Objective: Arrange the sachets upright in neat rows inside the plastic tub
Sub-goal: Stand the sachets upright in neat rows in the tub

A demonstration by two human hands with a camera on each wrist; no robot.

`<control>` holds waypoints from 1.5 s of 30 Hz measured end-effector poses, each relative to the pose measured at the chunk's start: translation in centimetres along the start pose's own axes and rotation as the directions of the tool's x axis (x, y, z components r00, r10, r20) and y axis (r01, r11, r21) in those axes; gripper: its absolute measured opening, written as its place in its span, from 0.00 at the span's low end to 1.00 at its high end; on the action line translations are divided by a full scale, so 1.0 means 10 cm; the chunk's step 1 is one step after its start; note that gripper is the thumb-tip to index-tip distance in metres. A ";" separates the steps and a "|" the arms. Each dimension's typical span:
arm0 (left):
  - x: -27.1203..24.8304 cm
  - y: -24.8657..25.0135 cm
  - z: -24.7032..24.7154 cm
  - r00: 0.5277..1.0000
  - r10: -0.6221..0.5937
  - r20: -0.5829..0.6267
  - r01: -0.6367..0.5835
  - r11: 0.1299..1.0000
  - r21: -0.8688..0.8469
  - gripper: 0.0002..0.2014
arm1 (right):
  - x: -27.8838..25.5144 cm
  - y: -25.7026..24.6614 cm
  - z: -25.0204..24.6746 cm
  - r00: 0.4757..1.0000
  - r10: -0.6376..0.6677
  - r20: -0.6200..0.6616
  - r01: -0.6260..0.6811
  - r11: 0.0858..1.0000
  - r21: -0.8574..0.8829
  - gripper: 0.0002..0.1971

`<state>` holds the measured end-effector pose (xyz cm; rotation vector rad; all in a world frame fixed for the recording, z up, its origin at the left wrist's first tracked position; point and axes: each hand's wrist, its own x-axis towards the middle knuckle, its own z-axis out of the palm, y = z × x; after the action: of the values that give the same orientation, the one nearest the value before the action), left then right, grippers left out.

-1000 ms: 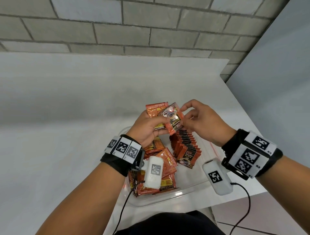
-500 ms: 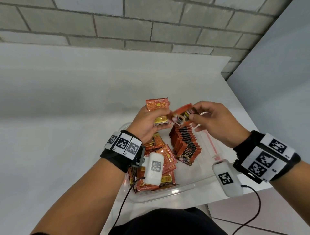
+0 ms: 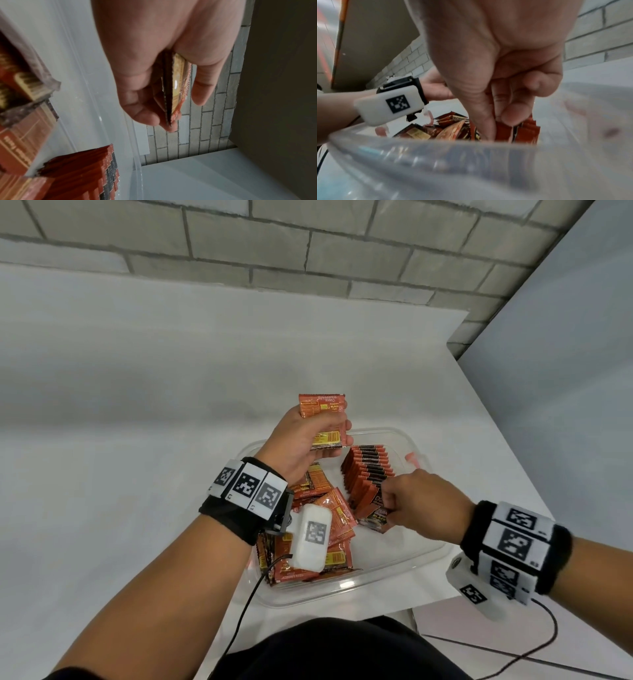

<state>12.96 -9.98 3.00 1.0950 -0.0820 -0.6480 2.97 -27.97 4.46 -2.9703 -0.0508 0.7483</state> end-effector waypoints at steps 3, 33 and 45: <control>-0.01 0.01 0.00 1.000 0.001 0.002 -0.001 1.000 0.007 0.06 | 0.05 -0.04 0.03 0.999 -0.023 0.033 0.025 0.997 -0.066 0.09; -0.02 0.02 0.00 1.000 0.001 0.005 -0.001 1.000 0.026 0.04 | 0.07 -0.06 0.04 0.988 -0.157 -0.013 0.135 0.887 -0.441 0.10; -0.02 0.01 0.00 1.000 -0.005 -0.001 0.005 0.999 0.034 0.06 | 0.03 0.01 0.01 0.990 -0.123 -0.062 0.089 0.916 -0.391 0.11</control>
<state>12.85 -9.91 3.13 1.1285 -0.0899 -0.6524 3.14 -28.03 4.22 -3.3320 -0.3986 0.6626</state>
